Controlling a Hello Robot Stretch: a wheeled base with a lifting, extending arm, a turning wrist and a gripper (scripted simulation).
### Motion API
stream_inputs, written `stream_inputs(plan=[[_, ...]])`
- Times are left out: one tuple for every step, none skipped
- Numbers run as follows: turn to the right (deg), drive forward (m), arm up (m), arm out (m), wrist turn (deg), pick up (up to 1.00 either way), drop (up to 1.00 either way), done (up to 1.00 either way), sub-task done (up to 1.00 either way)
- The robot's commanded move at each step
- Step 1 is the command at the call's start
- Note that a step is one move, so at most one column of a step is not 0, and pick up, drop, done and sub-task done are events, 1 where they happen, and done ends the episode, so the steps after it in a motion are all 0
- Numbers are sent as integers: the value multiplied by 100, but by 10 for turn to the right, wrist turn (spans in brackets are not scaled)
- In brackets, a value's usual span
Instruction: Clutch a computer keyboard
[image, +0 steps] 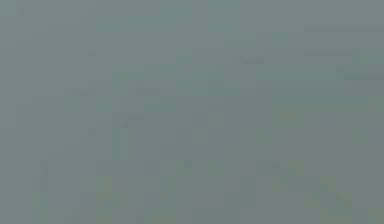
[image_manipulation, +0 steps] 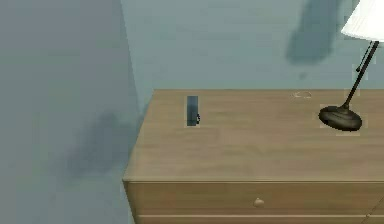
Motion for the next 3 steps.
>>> stream_inputs(plan=[[0, 0, 50, 0, 0, 0, 0, 0, 0], [0, 0, 38, 0, 0, 0, 0, 0, 0], [0, 0, 0, 36, 0, 0, 0, 0, 0]])
